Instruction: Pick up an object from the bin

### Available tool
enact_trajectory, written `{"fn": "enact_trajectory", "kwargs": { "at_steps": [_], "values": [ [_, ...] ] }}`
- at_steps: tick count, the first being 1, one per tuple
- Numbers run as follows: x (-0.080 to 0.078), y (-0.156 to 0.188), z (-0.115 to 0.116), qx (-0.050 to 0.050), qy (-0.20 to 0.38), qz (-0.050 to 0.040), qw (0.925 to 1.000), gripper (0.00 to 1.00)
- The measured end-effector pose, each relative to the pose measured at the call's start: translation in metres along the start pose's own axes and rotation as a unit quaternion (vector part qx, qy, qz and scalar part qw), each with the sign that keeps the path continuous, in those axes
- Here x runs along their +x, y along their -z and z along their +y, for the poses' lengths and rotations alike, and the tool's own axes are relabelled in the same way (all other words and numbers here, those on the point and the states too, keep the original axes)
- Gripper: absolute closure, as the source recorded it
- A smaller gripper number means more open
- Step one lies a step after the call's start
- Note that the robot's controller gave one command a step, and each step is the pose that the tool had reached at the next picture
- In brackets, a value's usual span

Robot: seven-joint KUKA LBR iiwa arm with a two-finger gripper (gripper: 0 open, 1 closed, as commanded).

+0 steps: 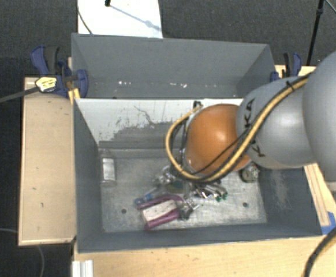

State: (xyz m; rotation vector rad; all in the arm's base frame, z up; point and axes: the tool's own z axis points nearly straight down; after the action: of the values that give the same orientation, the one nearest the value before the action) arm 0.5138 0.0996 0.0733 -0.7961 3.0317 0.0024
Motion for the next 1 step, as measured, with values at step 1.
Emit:
{"fn": "enact_trajectory", "kwargs": {
  "at_steps": [1],
  "values": [
    [-0.0005,0.0012,-0.0003,0.000,-0.003,-0.0008,1.0000,1.00]
  ]
}}
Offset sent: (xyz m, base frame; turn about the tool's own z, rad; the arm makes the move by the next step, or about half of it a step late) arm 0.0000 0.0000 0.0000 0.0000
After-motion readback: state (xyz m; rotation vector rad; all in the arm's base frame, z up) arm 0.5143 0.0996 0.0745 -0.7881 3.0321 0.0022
